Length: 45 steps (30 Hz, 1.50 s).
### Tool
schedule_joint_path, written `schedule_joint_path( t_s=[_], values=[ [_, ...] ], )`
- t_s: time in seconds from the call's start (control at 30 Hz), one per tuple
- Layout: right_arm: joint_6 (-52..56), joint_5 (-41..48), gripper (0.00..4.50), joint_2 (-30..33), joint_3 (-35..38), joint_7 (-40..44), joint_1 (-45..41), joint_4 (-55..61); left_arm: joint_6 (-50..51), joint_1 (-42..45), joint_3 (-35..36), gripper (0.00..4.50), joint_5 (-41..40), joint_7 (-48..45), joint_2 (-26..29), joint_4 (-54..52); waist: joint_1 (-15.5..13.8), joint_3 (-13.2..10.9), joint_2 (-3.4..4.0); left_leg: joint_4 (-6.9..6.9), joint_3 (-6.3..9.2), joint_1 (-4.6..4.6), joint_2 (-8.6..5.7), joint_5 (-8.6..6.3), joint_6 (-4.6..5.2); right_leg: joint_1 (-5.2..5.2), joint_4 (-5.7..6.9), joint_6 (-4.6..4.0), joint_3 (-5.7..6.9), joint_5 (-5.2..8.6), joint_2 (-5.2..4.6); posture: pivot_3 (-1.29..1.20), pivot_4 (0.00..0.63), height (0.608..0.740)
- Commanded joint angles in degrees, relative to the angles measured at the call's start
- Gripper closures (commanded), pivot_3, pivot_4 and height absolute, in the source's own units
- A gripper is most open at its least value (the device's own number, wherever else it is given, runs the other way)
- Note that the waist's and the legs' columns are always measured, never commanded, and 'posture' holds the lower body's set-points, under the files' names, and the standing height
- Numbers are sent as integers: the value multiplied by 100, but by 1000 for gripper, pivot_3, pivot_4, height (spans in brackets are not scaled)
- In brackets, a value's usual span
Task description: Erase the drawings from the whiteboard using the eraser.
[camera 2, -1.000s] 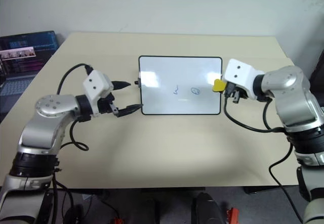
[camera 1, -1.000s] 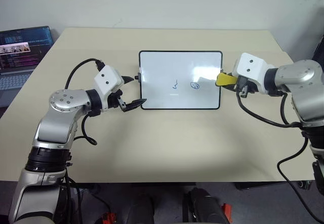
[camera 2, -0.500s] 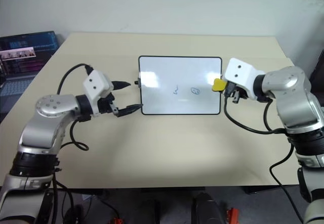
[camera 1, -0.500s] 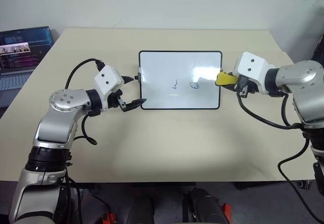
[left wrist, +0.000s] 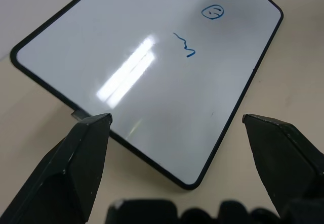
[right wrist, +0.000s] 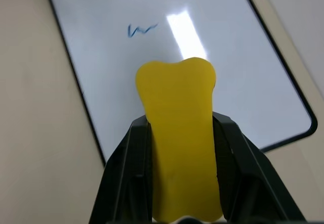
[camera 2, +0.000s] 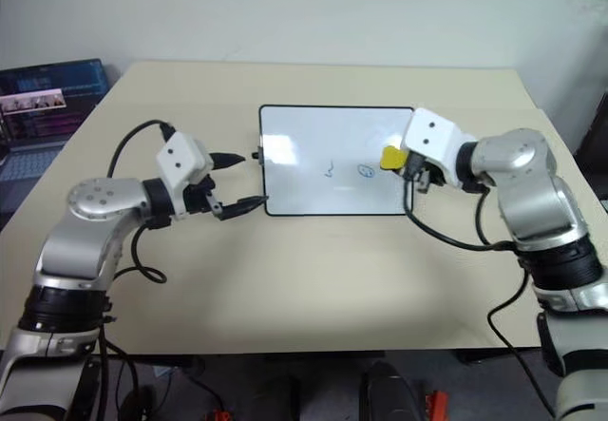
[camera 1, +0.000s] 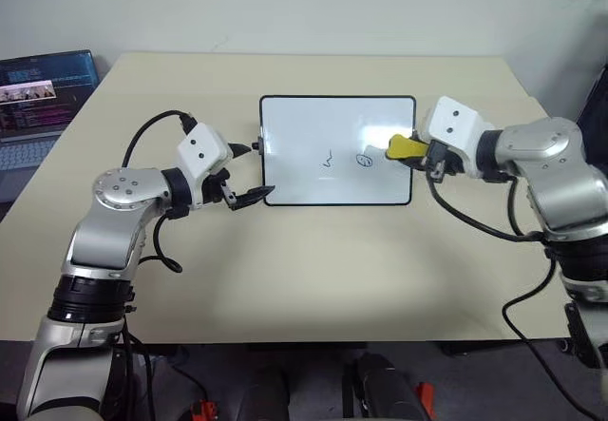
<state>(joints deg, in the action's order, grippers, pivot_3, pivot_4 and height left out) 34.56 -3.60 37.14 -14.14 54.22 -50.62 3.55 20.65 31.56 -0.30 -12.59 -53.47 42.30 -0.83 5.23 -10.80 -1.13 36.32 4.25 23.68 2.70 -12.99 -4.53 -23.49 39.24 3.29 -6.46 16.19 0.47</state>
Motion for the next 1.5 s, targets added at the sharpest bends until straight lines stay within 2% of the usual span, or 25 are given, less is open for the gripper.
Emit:
schedule_joint_path(
  t_s=[0.03, 0.27, 0.47, 0.57, 0.8, 1.1, 1.33, 1.5],
  values=[
    [30, -541, 3305, -462, -526, -538, -466, -486, -63, 33, -103, 0, 41, -92, 25, -105, -2, 0, 0, 0, 1, -3, 0, 0, 0, 0, 6, 0, 1, 0, 1, 0, 150, 740],
    [-261, -1045, 3306, -1544, -1074, -1132, -1376, -2029, -17, -5, -150, 0, 19, -111, 27, -185, -24, 0, 0, 20, 5, 5, 0, 1, -1, -1, 17, 0, 6, 0, 1, 0, 150, 740],
    [-761, -1490, 3306, -1746, -1292, -1348, -1888, -3125, 83, -221, -70, 0, -14, -117, 147, -362, -46, 0, 0, 34, 15, 15, -3, 1, -1, 0, 21, 0, 17, 0, -2, 0, 150, 740],
    [-1005, -1805, 3306, -1810, -1609, -1316, -1869, -3537, 121, -276, -34, 0, -17, -68, 158, -433, -27, 0, 0, 35, 17, 13, -2, 0, 0, -2, 27, -1, 18, 1, -1, 0, 150, 740],
    [-1157, -2139, 3308, -1614, -1997, -747, -1299, -3201, 199, -276, 77, 0, -77, 17, 174, -524, -25, 1, -1, 50, 27, 11, -2, 0, 0, 6, 39, -2, 27, 2, 1, 0, 150, 740],
    [-976, -2248, 3309, -1967, -2042, -495, -1034, -2781, 181, -174, 18, 0, -56, 50, 111, -450, -20, 0, -1, 61, 38, -16, -2, 1, 0, 21, 76, -3, 33, 2, 7, 0, 150, 740],
    [-1088, -2322, 3324, -2099, -1506, -1690, -1714, -4012, 173, -195, 31, 0, -59, 64, 110, -458, -17, 0, 0, 61, 39, -17, -2, 1, 0, 22, 76, -5, 34, 1, 6, 0, 150, 740],
    [-1289, -2391, 3325, -2028, -1451, -1979, -1998, -4635, 179, -199, 18, 0, -56, 83, 93, -477, -25, 1, -1, 61, 39, -21, -2, 2, -1, 28, 73, -7, 34, 1, 7, 0, 150, 740]
  ],
)
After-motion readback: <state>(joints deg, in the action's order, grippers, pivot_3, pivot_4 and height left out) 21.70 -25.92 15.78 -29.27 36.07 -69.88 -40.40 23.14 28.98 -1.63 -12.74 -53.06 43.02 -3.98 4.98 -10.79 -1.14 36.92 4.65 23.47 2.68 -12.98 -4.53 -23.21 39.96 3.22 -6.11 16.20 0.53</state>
